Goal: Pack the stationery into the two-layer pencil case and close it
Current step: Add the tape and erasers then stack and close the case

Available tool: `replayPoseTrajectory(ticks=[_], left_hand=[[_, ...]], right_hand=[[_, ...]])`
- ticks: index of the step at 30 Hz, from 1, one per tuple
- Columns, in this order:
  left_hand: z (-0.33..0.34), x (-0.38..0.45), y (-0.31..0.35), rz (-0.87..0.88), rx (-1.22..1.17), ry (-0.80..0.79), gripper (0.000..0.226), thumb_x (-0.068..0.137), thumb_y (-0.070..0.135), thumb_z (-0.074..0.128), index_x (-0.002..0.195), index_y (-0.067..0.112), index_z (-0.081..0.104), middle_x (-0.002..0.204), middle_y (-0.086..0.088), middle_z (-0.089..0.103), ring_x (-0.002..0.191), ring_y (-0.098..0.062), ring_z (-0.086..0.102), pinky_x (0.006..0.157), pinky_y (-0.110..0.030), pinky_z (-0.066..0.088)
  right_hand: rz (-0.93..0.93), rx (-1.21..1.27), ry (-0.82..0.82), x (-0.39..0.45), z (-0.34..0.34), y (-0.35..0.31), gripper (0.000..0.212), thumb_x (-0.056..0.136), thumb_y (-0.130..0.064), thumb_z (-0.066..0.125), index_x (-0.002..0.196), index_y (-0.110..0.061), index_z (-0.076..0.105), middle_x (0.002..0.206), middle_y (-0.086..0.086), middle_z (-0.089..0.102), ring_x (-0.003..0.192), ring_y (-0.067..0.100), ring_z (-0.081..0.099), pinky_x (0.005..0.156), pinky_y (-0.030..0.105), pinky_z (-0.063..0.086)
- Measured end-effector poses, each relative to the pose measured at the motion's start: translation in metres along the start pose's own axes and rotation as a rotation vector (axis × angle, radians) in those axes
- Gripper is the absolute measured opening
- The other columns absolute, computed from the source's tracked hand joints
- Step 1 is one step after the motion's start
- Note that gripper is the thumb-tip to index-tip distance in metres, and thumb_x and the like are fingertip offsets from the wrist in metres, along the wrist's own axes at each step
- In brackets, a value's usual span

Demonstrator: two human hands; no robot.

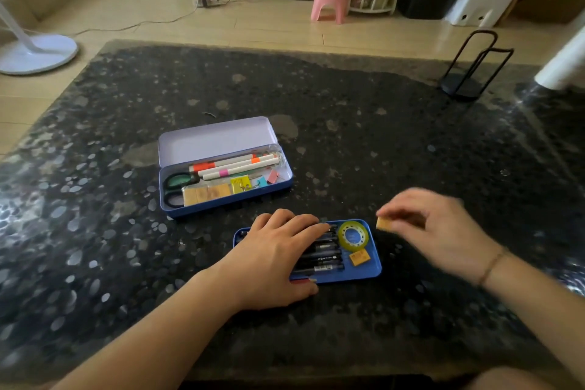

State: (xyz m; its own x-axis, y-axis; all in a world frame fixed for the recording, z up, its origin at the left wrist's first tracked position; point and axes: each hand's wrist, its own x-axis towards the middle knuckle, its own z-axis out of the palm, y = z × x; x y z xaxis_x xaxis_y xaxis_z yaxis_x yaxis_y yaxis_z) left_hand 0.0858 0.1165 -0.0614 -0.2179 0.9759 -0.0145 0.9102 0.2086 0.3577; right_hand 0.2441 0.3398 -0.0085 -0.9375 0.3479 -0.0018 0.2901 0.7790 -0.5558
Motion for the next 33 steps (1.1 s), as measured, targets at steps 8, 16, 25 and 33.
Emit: replayPoseTrajectory(ticks=[8,16,25,33], left_hand=[[0.001,0.000,0.000,-0.018,-0.009,-0.004,0.085,0.075,0.069,0.055,0.144,0.045,0.012,0.150,0.018,0.026,0.133,-0.010,0.022,0.110,-0.037,0.018],[0.002,0.000,-0.001,-0.013,-0.008,-0.011,0.086,0.076,0.069,0.055,0.145,0.044,0.010,0.151,0.017,0.025,0.133,-0.010,0.021,0.111,-0.038,0.017],[0.000,-0.004,0.002,-0.023,0.003,0.014,0.090,0.076,0.067,0.057,0.146,0.043,0.006,0.154,0.015,0.021,0.137,-0.012,0.019,0.113,-0.038,0.014],[-0.026,-0.048,-0.025,-0.179,0.117,0.040,0.113,0.060,0.079,0.055,0.145,0.046,-0.012,0.147,0.016,0.029,0.132,-0.012,0.025,0.112,-0.038,0.014]], right_hand=[[0.015,-0.039,-0.020,-0.037,0.035,-0.013,0.027,0.078,-0.025,0.071,0.095,-0.045,0.066,0.087,-0.030,0.057,0.093,-0.008,0.055,0.077,0.011,0.045],[0.109,-0.109,-0.056,-0.029,0.047,-0.006,0.026,0.077,-0.038,0.070,0.095,-0.048,0.053,0.082,-0.021,0.054,0.085,-0.005,0.051,0.069,0.017,0.044],[0.223,-0.052,-0.113,-0.025,0.044,-0.014,0.043,0.072,-0.043,0.075,0.104,-0.047,0.047,0.083,-0.013,0.057,0.074,0.003,0.057,0.058,0.020,0.049],[0.029,-0.210,-0.283,-0.020,0.039,-0.008,0.117,0.051,-0.070,0.071,0.131,-0.066,-0.014,0.133,-0.043,0.001,0.120,-0.011,0.012,0.100,0.022,0.027]])
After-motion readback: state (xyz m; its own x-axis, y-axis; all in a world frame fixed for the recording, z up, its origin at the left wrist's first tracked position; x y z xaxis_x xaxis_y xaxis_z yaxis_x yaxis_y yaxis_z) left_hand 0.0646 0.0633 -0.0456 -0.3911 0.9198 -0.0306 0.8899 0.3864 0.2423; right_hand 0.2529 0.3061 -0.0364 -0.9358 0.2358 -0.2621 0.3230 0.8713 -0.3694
